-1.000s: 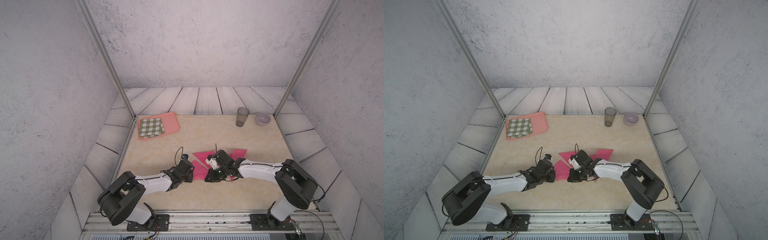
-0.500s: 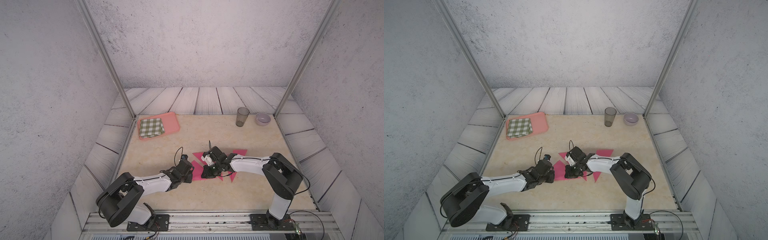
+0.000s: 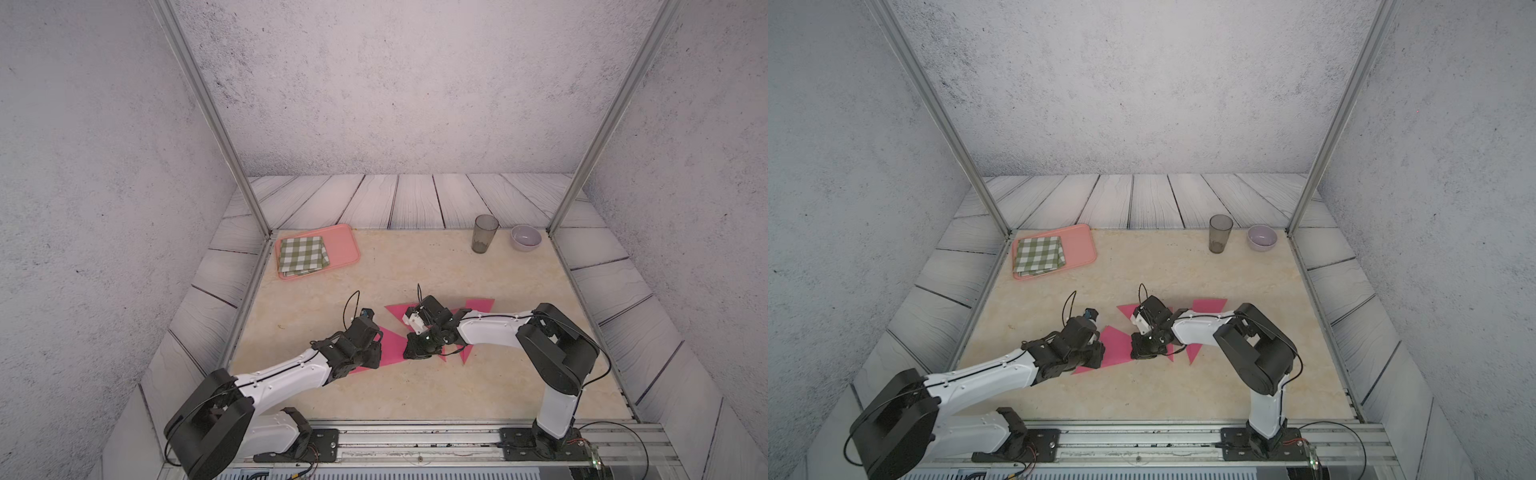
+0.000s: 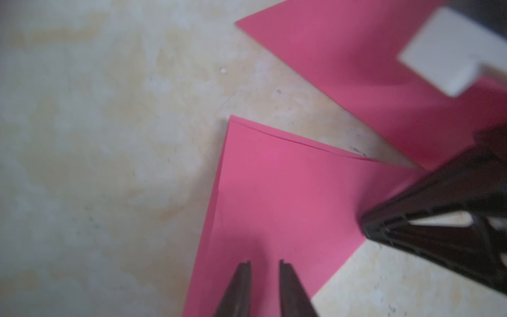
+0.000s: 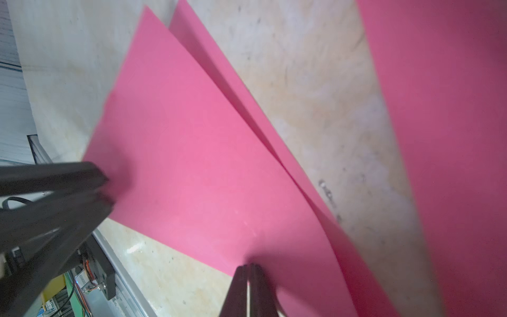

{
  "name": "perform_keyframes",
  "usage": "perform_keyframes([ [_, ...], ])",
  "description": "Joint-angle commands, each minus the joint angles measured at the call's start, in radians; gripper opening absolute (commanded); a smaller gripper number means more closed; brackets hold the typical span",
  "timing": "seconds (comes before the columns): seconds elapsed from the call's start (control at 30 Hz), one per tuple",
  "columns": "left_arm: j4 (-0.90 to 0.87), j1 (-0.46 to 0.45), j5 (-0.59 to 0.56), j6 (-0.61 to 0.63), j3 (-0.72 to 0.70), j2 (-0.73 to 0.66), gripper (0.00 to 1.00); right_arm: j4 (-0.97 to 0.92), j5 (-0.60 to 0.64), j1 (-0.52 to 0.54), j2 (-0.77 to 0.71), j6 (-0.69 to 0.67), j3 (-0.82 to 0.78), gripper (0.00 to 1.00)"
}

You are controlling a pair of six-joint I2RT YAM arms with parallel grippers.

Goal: Fold the square paper diagonally
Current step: Fold the paper at the center of the board.

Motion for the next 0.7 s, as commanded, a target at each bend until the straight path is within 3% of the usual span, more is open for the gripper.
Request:
perform_keyframes([
  [0.0, -0.103, 0.005, 0.055, 0.045, 0.063, -0.116, 0.40, -0.031, 0.042, -0.005, 0.056, -0.003, -0.027, 0.09],
  [0.13, -0.042, 0.006, 0.198, 0.033, 0.062, -0.176, 0.35, -0.025, 0.041, -0.006, 0.064, -0.002, -0.026, 0.09],
  [0.23, 0.036, 0.006, 0.304, 0.019, 0.042, -0.130, 0.18, -0.024, 0.041, -0.006, 0.071, -0.001, -0.025, 0.09],
  [0.37, 0.075, 0.003, 0.328, 0.006, 0.034, 0.013, 0.00, -0.030, 0.038, -0.007, 0.082, -0.005, -0.018, 0.09],
  [0.67, 0.266, -0.005, 0.246, -0.029, -0.002, 0.235, 0.00, -0.027, 0.045, -0.007, 0.087, -0.004, -0.025, 0.09],
])
